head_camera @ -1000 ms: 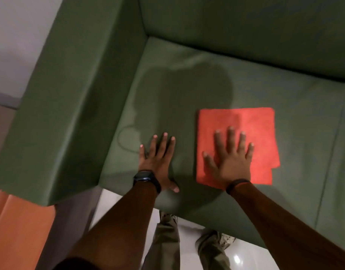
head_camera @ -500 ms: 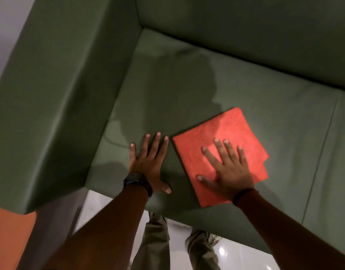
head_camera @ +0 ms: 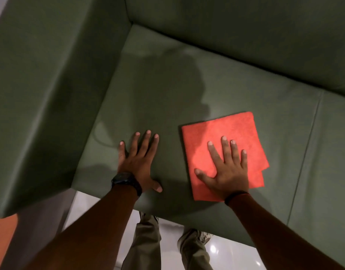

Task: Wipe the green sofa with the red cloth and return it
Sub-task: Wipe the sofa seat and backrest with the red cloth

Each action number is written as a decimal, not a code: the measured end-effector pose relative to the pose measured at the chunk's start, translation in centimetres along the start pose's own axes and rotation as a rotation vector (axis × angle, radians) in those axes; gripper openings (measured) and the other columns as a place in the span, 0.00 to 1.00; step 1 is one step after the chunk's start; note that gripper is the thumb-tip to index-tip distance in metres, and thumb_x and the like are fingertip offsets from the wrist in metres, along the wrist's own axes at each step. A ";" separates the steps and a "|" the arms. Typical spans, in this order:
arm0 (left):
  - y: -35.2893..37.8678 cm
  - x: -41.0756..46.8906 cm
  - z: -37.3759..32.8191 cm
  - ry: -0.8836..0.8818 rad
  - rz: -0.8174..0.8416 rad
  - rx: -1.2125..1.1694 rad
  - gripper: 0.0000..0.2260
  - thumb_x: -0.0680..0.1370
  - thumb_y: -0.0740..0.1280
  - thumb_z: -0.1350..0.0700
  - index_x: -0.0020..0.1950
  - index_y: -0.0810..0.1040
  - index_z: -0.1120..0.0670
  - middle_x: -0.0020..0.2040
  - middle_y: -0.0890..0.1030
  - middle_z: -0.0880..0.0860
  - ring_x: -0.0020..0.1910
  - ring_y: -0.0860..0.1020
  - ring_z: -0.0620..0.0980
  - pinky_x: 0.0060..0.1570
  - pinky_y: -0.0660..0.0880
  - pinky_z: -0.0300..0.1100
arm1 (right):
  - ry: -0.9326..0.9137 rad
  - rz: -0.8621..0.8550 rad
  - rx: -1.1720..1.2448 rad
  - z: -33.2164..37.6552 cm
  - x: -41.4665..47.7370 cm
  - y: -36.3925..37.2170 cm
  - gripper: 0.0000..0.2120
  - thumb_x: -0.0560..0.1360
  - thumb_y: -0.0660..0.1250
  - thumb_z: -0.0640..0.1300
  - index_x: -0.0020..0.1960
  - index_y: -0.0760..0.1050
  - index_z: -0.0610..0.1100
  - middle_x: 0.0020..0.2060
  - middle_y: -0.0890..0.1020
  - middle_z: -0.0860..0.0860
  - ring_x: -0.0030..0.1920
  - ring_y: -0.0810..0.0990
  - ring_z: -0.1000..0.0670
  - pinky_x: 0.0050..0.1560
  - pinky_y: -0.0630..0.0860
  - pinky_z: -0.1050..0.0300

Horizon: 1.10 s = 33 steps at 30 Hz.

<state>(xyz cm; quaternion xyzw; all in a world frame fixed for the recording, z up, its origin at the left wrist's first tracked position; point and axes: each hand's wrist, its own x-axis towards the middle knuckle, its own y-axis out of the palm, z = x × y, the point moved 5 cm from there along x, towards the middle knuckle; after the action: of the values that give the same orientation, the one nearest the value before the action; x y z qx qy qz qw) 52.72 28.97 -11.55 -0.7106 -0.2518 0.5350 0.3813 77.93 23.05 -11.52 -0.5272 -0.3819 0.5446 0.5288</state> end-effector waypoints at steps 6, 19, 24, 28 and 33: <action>-0.1 -1.0 -0.7 0.016 -0.077 -0.053 0.63 0.52 0.73 0.32 0.75 0.38 0.47 0.78 0.45 0.51 0.74 0.41 0.55 0.69 0.46 0.64 | 0.078 0.110 0.050 6.5 0.6 0.0 0.39 0.68 0.53 0.73 0.74 0.52 0.57 0.76 0.57 0.44 0.75 0.54 0.39 0.69 0.55 0.33; 0.6 -4.6 -5.4 -0.616 -0.056 -0.512 0.20 0.66 0.71 0.38 0.50 0.75 0.49 0.55 0.73 0.54 0.54 0.71 0.58 0.50 0.68 0.50 | -0.774 0.366 -0.281 14.6 9.5 -3.9 0.24 0.73 0.53 0.43 0.68 0.66 0.56 0.76 0.53 0.46 0.76 0.41 0.42 0.69 0.38 0.29; 0.0 -3.6 -5.5 -0.582 -0.049 -0.609 0.08 0.70 0.70 0.46 0.39 0.72 0.46 0.48 0.78 0.50 0.52 0.75 0.55 0.46 0.68 0.45 | -0.796 0.353 -0.318 13.9 11.6 -6.5 0.20 0.75 0.48 0.42 0.60 0.74 0.48 0.65 0.71 0.46 0.73 0.57 0.42 0.70 0.42 0.31; -3.1 -2.8 -5.5 -0.401 -0.266 -1.056 0.11 0.66 0.72 0.49 0.44 0.77 0.52 0.37 0.80 0.50 0.40 0.80 0.52 0.37 0.70 0.41 | -0.631 0.231 -0.122 8.8 12.4 -10.5 0.08 0.71 0.62 0.41 0.49 0.74 0.49 0.47 0.80 0.49 0.53 0.75 0.43 0.59 0.64 0.46; -16.3 2.0 -7.8 -0.016 -0.440 -1.030 0.12 0.68 0.74 0.65 0.44 0.78 0.50 0.39 0.80 0.48 0.37 0.75 0.31 0.38 0.68 0.21 | -0.337 -0.044 0.336 0.1 13.0 -20.7 0.06 0.66 0.68 0.47 0.43 0.74 0.50 0.36 0.81 0.50 0.41 0.80 0.43 0.44 0.73 0.44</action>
<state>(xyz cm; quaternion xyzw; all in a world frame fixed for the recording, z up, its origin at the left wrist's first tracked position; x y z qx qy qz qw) 61.62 37.87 1.60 -0.7316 -0.6260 0.2559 0.0855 82.94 38.84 6.40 -0.3249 -0.3803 0.6692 0.5495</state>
